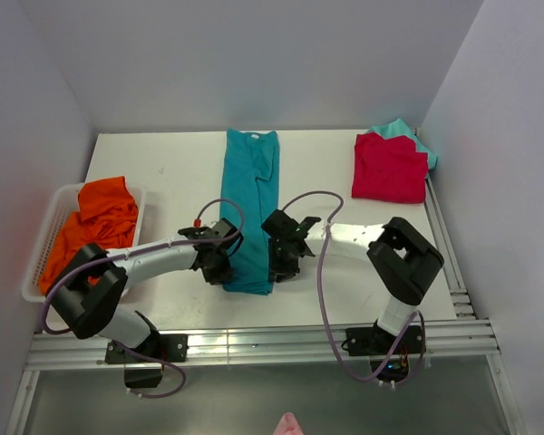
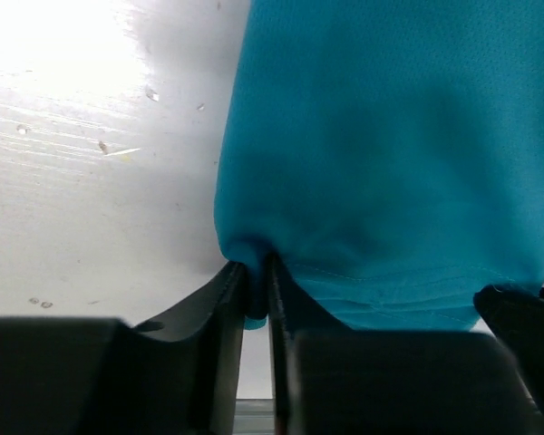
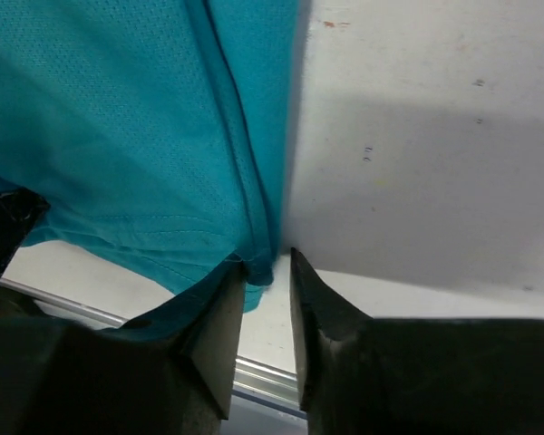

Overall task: Fold and stack the t-shirts
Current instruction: Fold the tshirt

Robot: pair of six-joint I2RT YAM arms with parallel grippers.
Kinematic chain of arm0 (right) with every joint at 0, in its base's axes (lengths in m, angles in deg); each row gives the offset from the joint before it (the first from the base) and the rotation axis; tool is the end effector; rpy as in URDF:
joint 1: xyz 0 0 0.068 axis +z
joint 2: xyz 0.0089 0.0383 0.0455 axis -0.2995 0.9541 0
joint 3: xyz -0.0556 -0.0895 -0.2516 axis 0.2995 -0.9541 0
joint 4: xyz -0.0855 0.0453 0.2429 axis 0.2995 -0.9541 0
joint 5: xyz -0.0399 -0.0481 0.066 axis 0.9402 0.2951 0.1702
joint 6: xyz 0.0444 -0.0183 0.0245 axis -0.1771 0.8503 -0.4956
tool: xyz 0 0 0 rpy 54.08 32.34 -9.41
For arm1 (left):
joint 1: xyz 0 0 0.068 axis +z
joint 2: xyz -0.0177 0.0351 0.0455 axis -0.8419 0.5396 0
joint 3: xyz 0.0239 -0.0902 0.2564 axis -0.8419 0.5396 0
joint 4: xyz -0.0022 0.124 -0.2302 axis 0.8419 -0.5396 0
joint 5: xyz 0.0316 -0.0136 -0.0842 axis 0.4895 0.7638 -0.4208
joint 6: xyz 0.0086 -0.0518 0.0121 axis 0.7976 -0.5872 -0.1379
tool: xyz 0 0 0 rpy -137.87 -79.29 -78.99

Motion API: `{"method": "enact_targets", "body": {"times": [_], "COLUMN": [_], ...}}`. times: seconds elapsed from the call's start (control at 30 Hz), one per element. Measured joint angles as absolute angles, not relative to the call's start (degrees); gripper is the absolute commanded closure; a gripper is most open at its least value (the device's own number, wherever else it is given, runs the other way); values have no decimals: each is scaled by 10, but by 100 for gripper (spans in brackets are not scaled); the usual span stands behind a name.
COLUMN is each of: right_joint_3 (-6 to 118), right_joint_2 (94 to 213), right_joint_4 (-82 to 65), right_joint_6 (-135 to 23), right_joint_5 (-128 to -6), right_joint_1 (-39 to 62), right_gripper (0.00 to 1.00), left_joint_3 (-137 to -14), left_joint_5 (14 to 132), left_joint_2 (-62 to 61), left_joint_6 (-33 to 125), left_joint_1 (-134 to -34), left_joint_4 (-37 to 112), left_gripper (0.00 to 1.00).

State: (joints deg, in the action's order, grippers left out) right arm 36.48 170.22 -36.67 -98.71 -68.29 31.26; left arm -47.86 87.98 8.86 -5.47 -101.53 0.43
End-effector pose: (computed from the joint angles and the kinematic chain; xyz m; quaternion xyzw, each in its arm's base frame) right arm 0.2038 0.2398 0.1532 -0.0064 0.9831 0.1747 0.0550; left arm 0.1820 -0.1712 0.1567 -0.1700 0.9756 -0.0673 0.1217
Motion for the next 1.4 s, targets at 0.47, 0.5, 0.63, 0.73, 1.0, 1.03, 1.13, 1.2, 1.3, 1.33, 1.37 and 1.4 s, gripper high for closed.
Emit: {"method": "enact_targets", "body": {"times": [0.47, 0.5, 0.63, 0.73, 1.0, 1.03, 1.13, 1.2, 1.3, 1.33, 1.37, 1.4], "right_joint_3": [317, 298, 249, 245, 288, 294, 300, 306, 337, 350, 360, 373], "right_joint_2": [1655, 1629, 1526, 1466, 1420, 1423, 1436, 1448, 1482, 1497, 1507, 1520], "right_joint_4": [-351, -354, -378, -409, -489, -494, -496, -496, -500, -501, -502, -502], "right_joint_6": [-975, -974, -975, -974, -970, -968, -968, -969, -971, -970, -967, -966], "right_joint_5": [-676, -672, -663, -648, -621, -621, -627, -631, -636, -637, -637, -638], "right_joint_1": [316, 316, 320, 322, 322, 322, 322, 322, 322, 323, 323, 324], "right_gripper": [100, 100, 100, 100, 86, 85, 85, 81, 50, 45, 42, 41], "left_joint_3": [-467, -460, -443, -444, -512, -515, -509, -489, -447, -432, -419, -406], "left_joint_5": [872, 867, 845, 837, 831, 830, 825, 819, 810, 808, 807, 805], "left_joint_2": [63, 47, -11, -54, -70, -67, -57, -55, -64, -72, -81, -92], "left_joint_6": [-51, -52, -67, -82, -96, -96, -96, -100, -113, -120, -126, -134], "left_joint_1": [-1017, -1018, -1032, -1043, -1044, -1044, -1044, -1044, -1044, -1043, -1043, -1042], "left_joint_4": [8, 6, 3, -6, -56, -57, -58, -49, -47, -51, -54, -59], "left_gripper": [100, 100, 100, 100, 100, 100, 100, 100, 100, 100, 100, 100]}}
